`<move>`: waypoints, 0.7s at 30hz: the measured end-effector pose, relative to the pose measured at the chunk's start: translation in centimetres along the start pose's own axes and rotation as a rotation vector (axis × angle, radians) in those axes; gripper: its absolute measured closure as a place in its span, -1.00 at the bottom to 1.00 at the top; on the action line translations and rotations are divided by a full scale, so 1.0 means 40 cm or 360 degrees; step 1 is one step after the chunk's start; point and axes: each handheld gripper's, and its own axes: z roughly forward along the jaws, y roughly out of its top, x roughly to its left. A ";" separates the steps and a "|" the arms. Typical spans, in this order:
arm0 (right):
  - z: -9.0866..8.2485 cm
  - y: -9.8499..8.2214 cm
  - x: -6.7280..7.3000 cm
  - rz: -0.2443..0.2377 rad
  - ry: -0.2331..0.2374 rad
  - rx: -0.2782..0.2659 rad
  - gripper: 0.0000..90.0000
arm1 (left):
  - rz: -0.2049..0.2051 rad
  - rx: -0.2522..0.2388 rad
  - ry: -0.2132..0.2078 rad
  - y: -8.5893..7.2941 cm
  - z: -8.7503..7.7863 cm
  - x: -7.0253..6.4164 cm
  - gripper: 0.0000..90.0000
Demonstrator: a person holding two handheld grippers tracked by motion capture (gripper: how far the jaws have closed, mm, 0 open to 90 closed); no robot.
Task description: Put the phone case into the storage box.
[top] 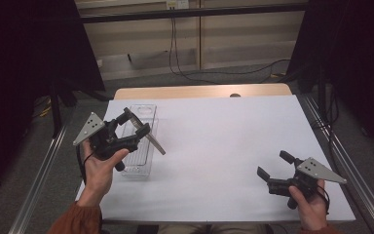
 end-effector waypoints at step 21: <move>0.001 -0.001 0.000 0.0024 0.0010 -0.0003 -1.00 | -0.0018 -0.0002 0.0243 0.038 -0.011 0.076 -0.69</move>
